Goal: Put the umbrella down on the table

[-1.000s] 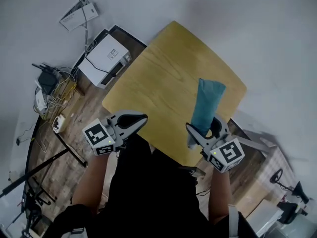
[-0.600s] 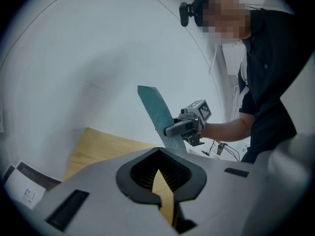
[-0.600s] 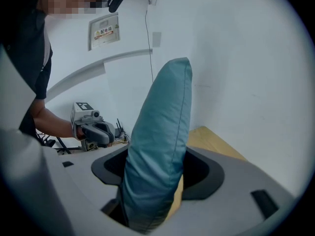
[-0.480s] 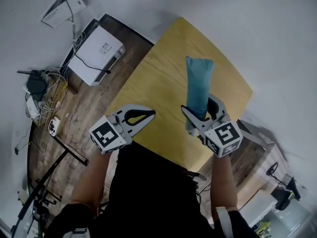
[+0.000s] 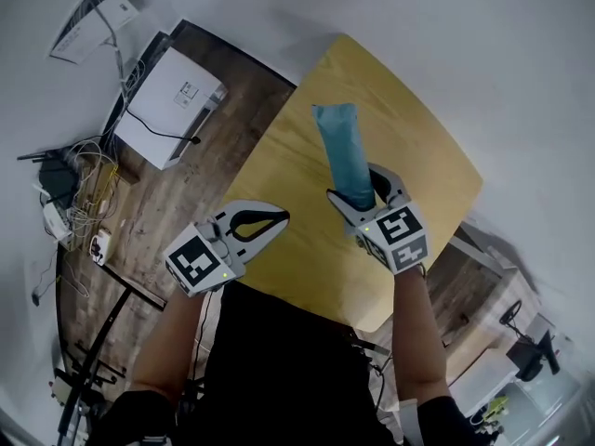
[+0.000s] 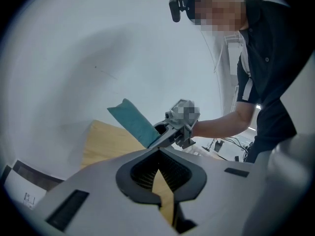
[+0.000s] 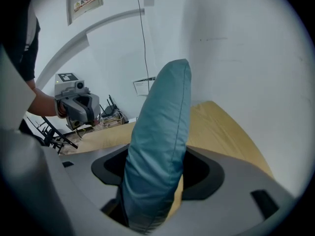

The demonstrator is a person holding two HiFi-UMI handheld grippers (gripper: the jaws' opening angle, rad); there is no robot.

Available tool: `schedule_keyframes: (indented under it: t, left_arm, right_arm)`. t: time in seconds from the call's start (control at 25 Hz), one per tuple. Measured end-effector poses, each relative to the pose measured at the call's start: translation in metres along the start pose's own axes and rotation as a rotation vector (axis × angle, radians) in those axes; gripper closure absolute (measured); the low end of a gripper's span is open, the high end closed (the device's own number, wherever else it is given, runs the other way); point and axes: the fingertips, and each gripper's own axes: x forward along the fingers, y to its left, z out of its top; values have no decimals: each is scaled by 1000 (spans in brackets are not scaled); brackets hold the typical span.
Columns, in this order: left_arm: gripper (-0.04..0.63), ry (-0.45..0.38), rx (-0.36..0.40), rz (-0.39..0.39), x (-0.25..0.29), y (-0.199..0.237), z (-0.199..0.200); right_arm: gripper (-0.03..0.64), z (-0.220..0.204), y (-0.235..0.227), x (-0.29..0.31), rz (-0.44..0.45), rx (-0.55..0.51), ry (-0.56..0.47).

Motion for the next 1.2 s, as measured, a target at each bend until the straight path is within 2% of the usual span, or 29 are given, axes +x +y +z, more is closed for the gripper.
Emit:
schedule_keyframes:
  t: [0.32, 0.64, 1.2]
  left_arm:
    - [584, 18, -28, -31, 14, 15, -11]
    - [584, 24, -45, -54, 24, 25, -18]
    - [584, 12, -59, -68, 24, 25, -27]
  right_arm:
    - [301, -16, -20, 39, 6, -65, 162]
    - [301, -27, -27, 61, 14, -142, 279]
    - [301, -33, -35, 77, 5, -118, 359]
